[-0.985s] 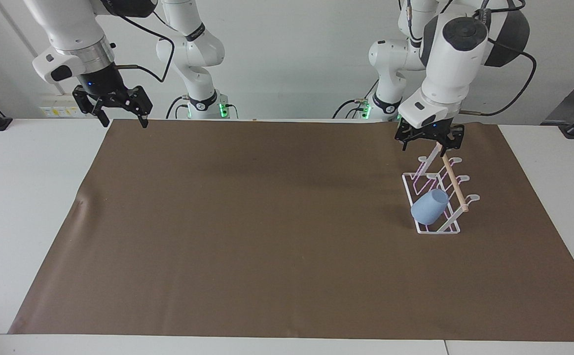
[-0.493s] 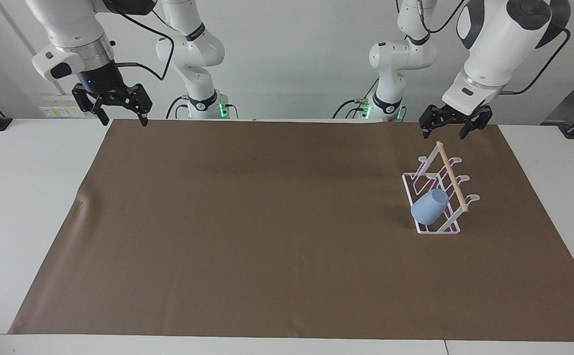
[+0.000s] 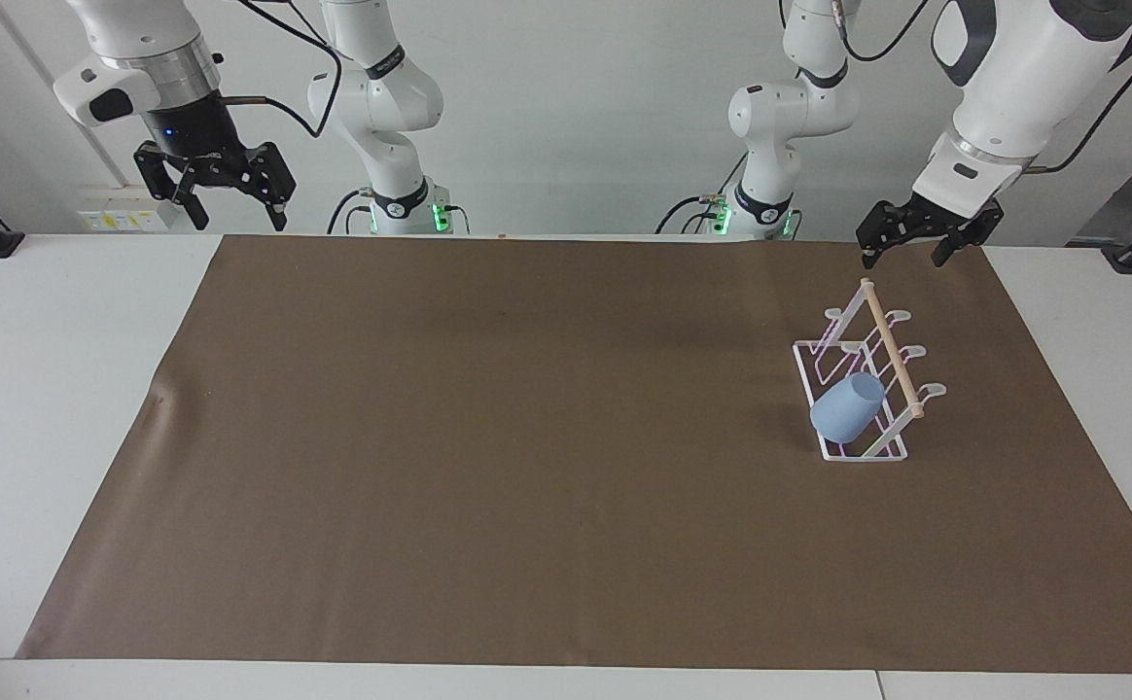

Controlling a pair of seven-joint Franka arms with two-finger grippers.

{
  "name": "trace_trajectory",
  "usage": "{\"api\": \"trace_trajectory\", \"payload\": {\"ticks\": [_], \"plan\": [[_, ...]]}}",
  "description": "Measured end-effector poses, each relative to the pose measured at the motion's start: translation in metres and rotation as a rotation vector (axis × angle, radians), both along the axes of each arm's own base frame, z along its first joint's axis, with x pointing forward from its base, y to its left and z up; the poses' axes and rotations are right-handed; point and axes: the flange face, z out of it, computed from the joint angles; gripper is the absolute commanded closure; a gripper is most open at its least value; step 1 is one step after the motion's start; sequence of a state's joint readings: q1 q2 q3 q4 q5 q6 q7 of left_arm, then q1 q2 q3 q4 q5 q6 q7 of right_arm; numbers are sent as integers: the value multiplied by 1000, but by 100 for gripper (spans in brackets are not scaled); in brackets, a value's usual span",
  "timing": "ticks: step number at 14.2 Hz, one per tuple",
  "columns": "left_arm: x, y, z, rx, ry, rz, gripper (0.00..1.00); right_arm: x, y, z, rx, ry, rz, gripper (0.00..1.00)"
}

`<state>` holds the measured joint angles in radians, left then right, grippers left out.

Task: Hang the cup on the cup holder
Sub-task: 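Open the left gripper and withdraw it from the cup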

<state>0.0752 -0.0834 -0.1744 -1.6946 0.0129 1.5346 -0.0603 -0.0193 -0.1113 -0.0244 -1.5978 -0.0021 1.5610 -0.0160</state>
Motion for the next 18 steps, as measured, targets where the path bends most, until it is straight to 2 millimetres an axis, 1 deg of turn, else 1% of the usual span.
{"api": "trace_trajectory", "payload": {"ticks": [5,15,18], "plan": [[0,12,0,1,5,24,0,0,0,-9,1,25,0,0],[-2,14,2,2,8,29,0,0,-1,-20,2,51,-2,0],[-1,14,6,0,-5,30,0,0,-1,-21,3,53,-2,0]]}}
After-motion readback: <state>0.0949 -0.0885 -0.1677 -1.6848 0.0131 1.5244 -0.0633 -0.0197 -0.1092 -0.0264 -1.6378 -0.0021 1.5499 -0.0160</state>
